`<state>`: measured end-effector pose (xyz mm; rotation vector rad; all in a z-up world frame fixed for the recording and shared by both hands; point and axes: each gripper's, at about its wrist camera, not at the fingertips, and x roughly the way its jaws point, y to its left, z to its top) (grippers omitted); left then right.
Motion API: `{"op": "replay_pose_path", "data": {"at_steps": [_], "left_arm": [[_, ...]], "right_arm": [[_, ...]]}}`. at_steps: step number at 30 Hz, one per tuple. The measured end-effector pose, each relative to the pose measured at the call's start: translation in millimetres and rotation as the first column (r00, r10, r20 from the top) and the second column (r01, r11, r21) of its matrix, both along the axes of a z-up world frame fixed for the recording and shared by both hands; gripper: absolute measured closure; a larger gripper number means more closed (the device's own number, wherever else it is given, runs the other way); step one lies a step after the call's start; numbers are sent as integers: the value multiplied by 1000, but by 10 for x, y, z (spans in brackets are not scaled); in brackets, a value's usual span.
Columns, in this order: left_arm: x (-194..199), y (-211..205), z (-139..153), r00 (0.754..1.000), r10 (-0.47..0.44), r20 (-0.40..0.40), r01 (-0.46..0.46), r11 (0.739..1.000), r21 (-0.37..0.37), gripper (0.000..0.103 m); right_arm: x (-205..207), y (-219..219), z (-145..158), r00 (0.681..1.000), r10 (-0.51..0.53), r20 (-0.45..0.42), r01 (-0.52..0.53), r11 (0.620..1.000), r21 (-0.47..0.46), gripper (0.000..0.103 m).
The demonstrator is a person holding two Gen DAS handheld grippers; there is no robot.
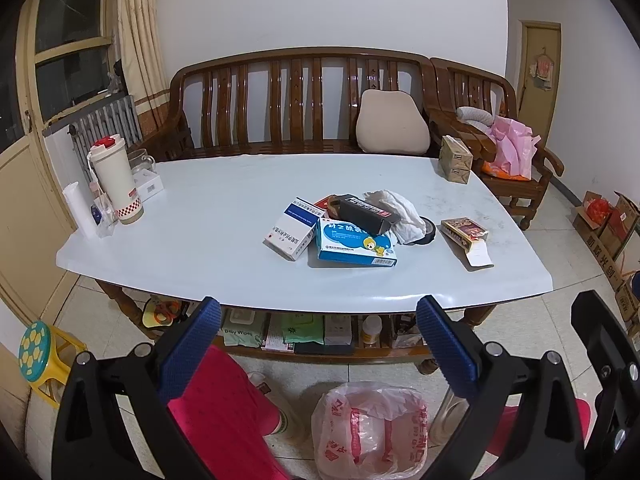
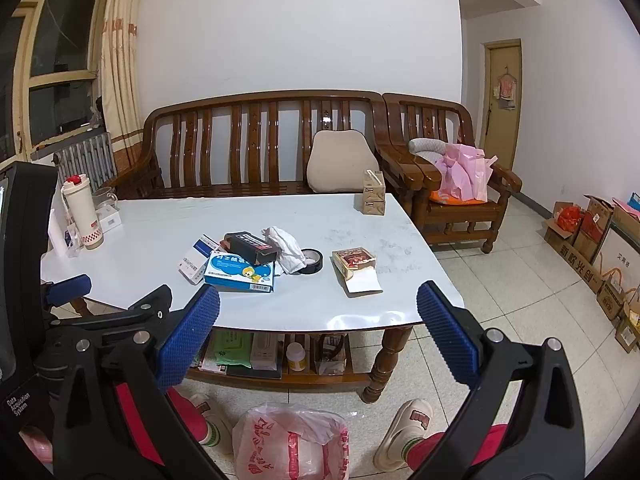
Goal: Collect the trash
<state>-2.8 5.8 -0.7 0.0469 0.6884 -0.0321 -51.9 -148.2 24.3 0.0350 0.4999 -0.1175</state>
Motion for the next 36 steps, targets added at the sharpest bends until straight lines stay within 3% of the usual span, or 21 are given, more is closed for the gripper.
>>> {"op": "replay_pose_path", "data": {"at_steps": [36], "left_arm": [[-1, 22, 4, 1000, 1, 1, -1, 1000, -6, 7]], "right_arm": [[-27, 47, 29, 1000, 5, 2, -5, 1000, 1, 6]]}}
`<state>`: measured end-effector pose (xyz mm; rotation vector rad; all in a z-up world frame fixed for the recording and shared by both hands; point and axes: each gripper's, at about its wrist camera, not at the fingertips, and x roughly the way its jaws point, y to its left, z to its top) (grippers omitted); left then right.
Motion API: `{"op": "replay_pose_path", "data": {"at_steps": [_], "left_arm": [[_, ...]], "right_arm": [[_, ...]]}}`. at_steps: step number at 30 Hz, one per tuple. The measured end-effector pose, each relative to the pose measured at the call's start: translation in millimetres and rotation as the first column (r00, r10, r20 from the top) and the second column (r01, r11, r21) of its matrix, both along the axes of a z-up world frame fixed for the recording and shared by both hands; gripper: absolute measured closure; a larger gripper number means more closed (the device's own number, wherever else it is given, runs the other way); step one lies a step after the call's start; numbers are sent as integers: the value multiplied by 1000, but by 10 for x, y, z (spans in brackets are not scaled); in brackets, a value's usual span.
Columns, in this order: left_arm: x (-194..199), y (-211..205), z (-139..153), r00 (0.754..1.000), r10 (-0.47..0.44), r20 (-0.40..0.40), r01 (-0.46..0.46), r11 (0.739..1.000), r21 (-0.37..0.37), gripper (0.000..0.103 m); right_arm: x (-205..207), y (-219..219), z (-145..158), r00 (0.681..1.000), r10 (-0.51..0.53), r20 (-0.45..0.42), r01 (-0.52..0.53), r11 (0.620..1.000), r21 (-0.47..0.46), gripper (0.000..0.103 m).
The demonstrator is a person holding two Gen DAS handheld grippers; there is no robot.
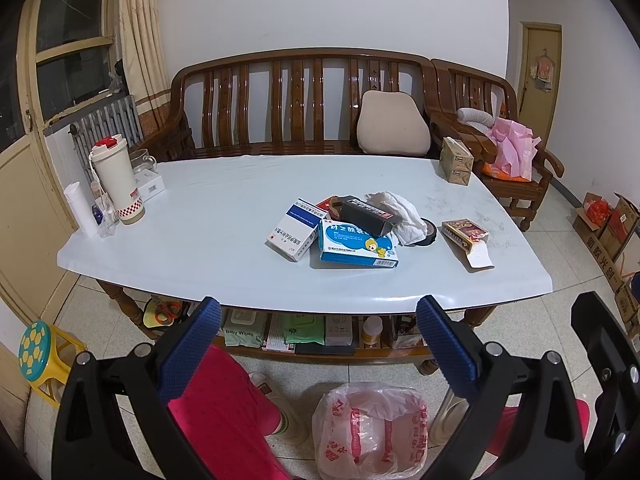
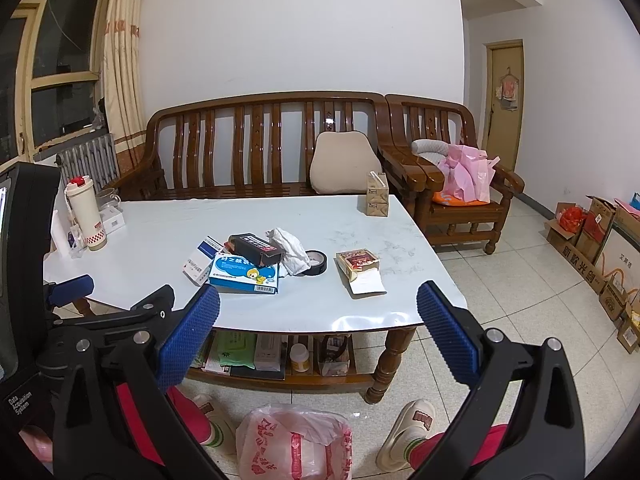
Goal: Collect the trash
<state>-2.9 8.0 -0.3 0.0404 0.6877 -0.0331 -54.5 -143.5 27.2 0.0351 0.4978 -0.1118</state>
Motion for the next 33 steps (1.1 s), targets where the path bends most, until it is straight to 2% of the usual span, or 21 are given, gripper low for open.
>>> {"op": "replay_pose_path", "data": {"at_steps": [13, 19, 26, 33], "left_arm": [[10, 23, 75, 1000, -23, 6, 23, 1000, -7, 7], [65, -16, 133, 999, -46, 9, 46, 999, 15, 7], [224, -31, 181, 993, -114, -15, 114, 993, 5, 7], [509, 10, 204, 979, -193, -65, 197, 979, 57, 7]], "right_arm": [[5, 8, 84, 1000, 13, 5, -13, 1000, 4, 6], [59, -29, 122, 1000, 27, 4, -27, 1000, 6, 6], [225, -45, 127, 998, 58, -15, -59, 998, -14, 6], [529, -145, 86, 991, 127, -36, -127, 992, -9, 6]]}}
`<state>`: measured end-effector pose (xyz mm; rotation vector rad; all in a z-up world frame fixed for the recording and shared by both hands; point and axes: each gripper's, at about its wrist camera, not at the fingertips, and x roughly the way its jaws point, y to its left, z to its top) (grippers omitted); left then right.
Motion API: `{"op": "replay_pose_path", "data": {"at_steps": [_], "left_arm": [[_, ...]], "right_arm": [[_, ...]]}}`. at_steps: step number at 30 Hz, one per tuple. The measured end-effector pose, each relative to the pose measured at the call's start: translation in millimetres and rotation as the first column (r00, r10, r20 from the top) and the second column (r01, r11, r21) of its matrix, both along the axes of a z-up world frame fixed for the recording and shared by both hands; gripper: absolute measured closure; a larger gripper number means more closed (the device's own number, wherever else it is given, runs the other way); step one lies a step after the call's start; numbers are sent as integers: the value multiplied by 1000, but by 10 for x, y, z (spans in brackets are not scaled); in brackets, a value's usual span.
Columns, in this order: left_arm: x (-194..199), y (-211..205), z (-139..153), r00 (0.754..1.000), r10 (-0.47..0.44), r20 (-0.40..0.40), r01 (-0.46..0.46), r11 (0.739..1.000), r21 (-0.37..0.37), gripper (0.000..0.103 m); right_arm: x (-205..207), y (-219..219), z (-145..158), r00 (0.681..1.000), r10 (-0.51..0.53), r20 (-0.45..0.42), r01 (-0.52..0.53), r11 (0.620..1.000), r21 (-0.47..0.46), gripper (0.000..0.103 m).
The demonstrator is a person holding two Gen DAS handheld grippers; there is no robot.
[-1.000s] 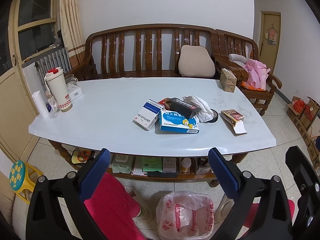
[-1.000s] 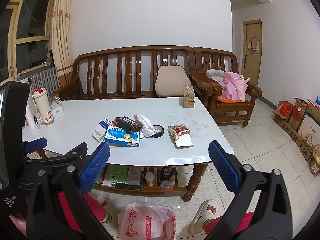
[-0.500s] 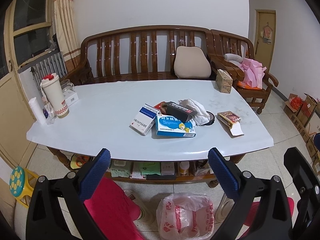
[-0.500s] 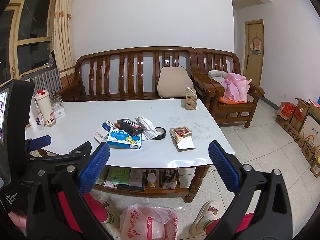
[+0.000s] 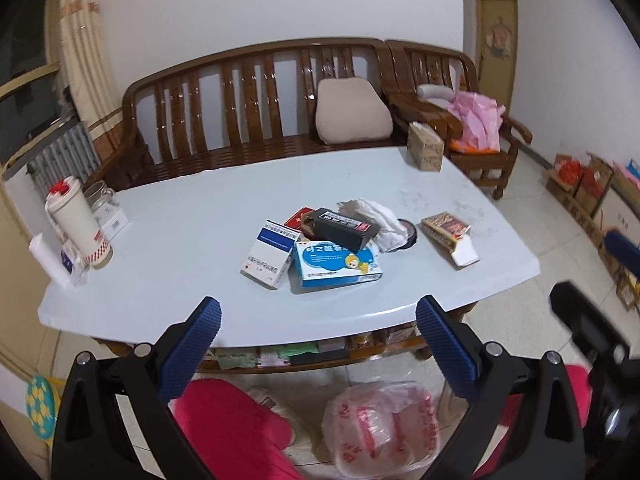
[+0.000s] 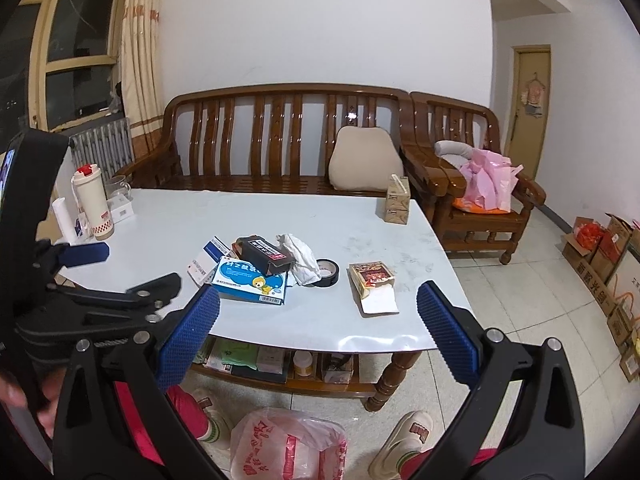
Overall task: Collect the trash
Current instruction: 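Grasp the white-blue medicine box with the left tool while the right tool grasps the playing-card box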
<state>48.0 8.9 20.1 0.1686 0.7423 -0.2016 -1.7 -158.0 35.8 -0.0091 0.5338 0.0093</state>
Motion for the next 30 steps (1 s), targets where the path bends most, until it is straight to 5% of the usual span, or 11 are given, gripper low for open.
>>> {"op": "replay_pose_path", "data": {"at_steps": [9, 15, 22, 30], "left_arm": [[522, 292, -125, 996, -49, -78, 60, 988, 142, 7], [859, 386, -331, 971, -119, -209, 144, 984, 108, 7], [1223, 368, -576, 948, -183, -260, 236, 952, 192, 8], [1656, 393, -948, 907, -220, -359, 298, 938, 179, 7]], "right_arm": [[517, -287, -96, 986, 98, -133, -103, 994, -28, 6], [868, -578, -94, 970, 121, -212, -121, 993, 12, 6], [1208, -771, -155, 947, 135, -292, -138, 990, 11, 6], [1544, -784, -509, 909, 144, -392, -160, 987, -9, 6]]}}
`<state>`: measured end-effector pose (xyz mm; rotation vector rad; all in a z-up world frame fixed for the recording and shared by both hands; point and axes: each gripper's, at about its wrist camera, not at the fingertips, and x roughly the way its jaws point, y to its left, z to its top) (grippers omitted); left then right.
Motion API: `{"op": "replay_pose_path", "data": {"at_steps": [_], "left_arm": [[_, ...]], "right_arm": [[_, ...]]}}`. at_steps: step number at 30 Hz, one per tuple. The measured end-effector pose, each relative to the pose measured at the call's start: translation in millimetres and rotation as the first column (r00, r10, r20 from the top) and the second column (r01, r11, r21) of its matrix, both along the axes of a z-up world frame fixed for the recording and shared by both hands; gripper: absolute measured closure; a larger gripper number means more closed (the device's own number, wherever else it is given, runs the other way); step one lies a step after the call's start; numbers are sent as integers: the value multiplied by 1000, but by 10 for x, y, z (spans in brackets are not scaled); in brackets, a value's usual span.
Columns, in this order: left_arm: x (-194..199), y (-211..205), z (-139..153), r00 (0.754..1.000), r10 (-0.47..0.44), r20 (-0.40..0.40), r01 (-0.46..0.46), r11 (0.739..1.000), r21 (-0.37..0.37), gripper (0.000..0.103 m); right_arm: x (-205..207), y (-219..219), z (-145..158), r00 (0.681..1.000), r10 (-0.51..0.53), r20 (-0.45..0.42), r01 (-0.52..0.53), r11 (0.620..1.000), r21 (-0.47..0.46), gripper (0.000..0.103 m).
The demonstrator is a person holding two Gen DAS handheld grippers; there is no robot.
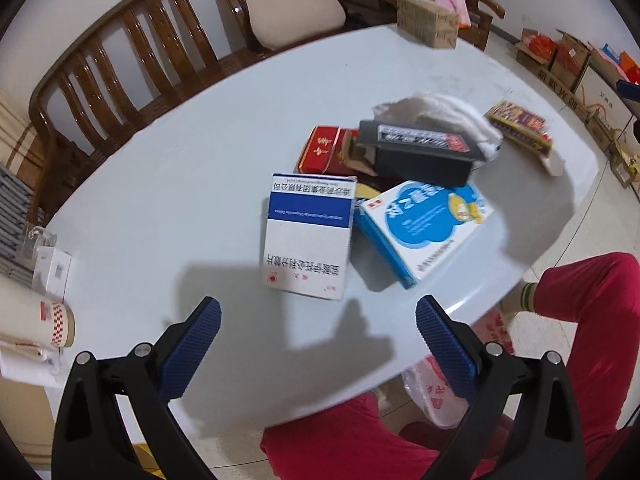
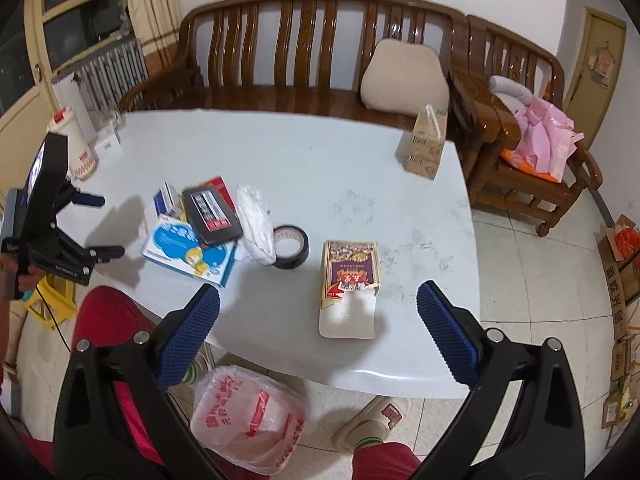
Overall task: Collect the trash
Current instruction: 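Grasp the white-blue medicine box with the left tool while the right tool grasps the playing-card box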
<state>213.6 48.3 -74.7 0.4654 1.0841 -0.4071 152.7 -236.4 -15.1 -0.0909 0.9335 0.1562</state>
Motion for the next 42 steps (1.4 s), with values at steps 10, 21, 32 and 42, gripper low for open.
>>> {"op": "replay_pose_path", "data": {"at_steps": [10, 21, 32, 42], "left_arm": [[375, 7, -280, 997, -30, -64, 29, 999, -14, 7], [634, 29, -517, 991, -44, -123, 44, 999, -7, 7], [840, 107, -615, 984, -23, -177, 9, 997, -77, 9], [777, 61, -534, 985, -35, -168, 20, 996, -90, 38]], "right_arm": [[379, -42, -417, 995, 0, -101, -3, 1000, -30, 6], [782, -54, -875, 981, 18, -195, -30, 998, -60, 6], [958, -54, -1106, 971, 12, -240, -30, 997, -71, 6], [1045, -61, -1160, 966, 3, -259, -14, 999, -41, 37]]}}
